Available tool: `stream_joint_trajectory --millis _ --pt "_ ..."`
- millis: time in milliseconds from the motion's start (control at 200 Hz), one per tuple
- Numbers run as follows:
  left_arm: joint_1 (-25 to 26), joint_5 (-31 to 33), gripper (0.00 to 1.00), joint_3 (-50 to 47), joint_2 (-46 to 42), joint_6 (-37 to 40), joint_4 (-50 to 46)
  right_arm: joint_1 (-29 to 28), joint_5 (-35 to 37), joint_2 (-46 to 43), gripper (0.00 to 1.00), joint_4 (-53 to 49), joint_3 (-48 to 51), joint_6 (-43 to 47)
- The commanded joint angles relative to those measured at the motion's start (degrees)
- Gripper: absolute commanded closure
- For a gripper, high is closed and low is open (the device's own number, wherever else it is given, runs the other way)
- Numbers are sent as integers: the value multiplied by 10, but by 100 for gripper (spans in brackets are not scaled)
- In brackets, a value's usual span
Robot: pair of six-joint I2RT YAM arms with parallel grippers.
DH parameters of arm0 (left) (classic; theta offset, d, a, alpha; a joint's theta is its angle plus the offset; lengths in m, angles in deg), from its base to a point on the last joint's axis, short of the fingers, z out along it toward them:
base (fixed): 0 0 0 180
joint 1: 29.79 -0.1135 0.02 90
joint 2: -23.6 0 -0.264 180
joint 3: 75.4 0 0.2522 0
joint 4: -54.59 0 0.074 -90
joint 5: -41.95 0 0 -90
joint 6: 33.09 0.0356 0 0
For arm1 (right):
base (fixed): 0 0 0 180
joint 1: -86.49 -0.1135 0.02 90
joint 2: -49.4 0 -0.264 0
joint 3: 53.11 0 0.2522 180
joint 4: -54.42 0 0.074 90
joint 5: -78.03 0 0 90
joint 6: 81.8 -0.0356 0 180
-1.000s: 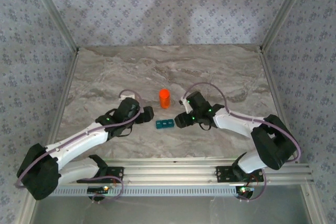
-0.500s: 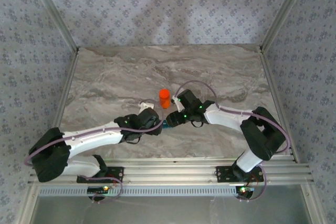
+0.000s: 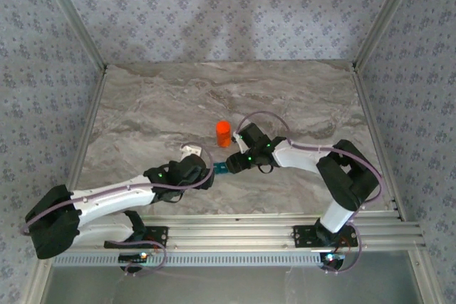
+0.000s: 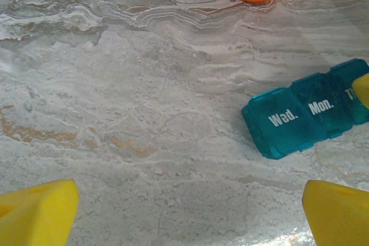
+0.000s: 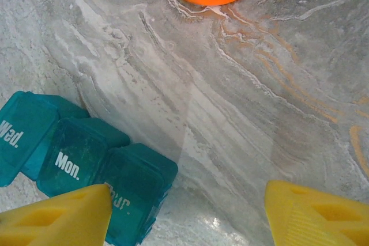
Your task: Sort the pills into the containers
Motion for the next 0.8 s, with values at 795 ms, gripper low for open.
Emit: stream_joint_trajectory --millis 795 --pt "-38 -7 1 -14 79 15 99 -1 2 22 29 9 8 -12"
